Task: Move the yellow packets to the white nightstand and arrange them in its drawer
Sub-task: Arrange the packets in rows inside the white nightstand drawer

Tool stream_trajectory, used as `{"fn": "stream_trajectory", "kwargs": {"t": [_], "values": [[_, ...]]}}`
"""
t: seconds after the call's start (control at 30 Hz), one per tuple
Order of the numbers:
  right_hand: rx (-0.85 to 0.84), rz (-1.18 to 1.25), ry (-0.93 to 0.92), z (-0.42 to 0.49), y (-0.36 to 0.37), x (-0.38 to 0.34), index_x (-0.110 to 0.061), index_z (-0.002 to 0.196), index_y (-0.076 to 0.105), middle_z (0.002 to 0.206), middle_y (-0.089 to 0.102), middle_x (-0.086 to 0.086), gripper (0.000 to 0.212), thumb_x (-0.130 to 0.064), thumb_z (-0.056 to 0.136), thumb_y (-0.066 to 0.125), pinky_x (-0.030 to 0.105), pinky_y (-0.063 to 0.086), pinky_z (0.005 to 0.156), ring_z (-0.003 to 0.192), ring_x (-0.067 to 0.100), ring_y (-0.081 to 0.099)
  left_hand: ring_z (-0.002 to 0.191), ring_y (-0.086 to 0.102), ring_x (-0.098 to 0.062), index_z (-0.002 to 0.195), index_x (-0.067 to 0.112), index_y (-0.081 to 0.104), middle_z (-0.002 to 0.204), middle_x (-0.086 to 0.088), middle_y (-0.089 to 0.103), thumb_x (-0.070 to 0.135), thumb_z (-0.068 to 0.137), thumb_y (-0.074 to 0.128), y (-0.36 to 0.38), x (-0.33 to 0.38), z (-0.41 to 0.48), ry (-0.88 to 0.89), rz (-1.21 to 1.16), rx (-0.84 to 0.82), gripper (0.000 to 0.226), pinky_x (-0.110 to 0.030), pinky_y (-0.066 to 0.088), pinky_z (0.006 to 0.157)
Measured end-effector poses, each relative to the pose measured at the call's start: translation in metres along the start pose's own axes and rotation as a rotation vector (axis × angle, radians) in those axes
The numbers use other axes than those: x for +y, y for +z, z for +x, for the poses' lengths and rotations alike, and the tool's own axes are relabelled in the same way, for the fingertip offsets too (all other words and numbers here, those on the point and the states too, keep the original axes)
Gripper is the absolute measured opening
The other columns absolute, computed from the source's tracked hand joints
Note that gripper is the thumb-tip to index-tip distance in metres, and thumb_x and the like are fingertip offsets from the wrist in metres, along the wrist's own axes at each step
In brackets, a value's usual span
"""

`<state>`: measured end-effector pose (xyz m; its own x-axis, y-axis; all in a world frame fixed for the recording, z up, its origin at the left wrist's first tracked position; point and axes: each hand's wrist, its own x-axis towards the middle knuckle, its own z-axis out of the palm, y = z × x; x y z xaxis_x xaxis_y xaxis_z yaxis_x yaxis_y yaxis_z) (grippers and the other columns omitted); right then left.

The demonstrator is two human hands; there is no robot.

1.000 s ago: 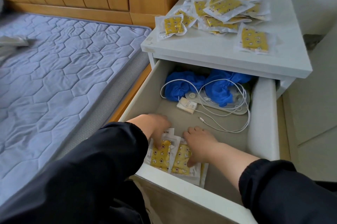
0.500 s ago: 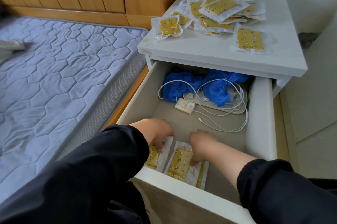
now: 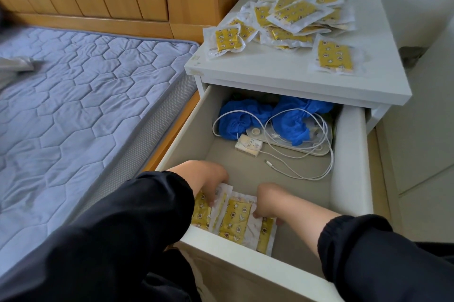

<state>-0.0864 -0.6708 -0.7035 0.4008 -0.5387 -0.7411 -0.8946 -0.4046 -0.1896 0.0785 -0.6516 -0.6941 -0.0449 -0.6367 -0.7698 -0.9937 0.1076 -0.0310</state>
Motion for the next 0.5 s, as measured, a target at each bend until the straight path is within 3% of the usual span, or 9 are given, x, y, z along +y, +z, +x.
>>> {"fn": "stream_trajectory", "kwargs": {"t": [0.13,0.23,0.3,0.4,0.5], "values": [[0.045,0.265,0.027,0.007,0.002,0.0,-0.002,0.11,0.058,0.103,0.062,0.015,0.022,-0.006,0.089,0.062,0.025,0.053,0.047,0.078,0.028,0.069,0.111,0.055,-0.026,0.125,0.012,0.056,0.124,-0.006,0.058,0.025,0.077,0.078,-0.003,0.0,-0.003,-0.023,-0.042,-0.003,0.054,-0.031,0.04,0.082],[0.054,0.451,0.036,0.013,0.002,0.0,0.0,0.119,0.056,0.08,0.053,0.008,0.031,0.003,0.088,0.057,0.031,0.057,0.057,0.068,0.03,0.065,0.112,0.055,-0.026,0.126,0.011,0.056,0.124,-0.006,0.058,0.025,0.077,0.078,-0.005,0.0,-0.005,-0.044,-0.047,-0.006,0.055,-0.031,0.041,0.082],[0.044,0.521,0.035,0.012,0.0,-0.001,-0.002,0.125,0.052,0.081,0.05,0.008,0.039,0.008,0.087,0.053,0.033,0.056,0.055,0.066,0.028,0.061,0.111,0.056,-0.026,0.125,0.012,0.057,0.123,-0.005,0.059,0.025,0.076,0.079,-0.004,0.0,-0.004,-0.056,-0.052,-0.016,0.054,-0.032,0.043,0.084],[0.034,0.442,0.06,0.005,-0.004,-0.002,-0.004,0.112,0.052,0.096,0.058,0.013,0.036,-0.011,0.083,0.071,0.036,0.058,0.066,0.083,0.029,0.064,0.11,0.057,-0.026,0.124,0.013,0.058,0.122,-0.004,0.061,0.025,0.076,0.079,-0.004,-0.001,-0.004,-0.059,-0.046,-0.03,0.054,-0.032,0.043,0.082],[-0.079,0.444,0.163,0.002,-0.003,0.004,-0.002,0.086,0.047,0.08,0.061,0.015,0.038,-0.033,0.086,0.069,0.037,0.055,0.068,0.073,0.028,0.064,0.111,0.057,-0.026,0.126,0.012,0.057,0.123,-0.005,0.06,0.025,0.078,0.078,-0.004,0.001,-0.005,-0.059,-0.041,-0.032,0.055,-0.032,0.041,0.082]]}}
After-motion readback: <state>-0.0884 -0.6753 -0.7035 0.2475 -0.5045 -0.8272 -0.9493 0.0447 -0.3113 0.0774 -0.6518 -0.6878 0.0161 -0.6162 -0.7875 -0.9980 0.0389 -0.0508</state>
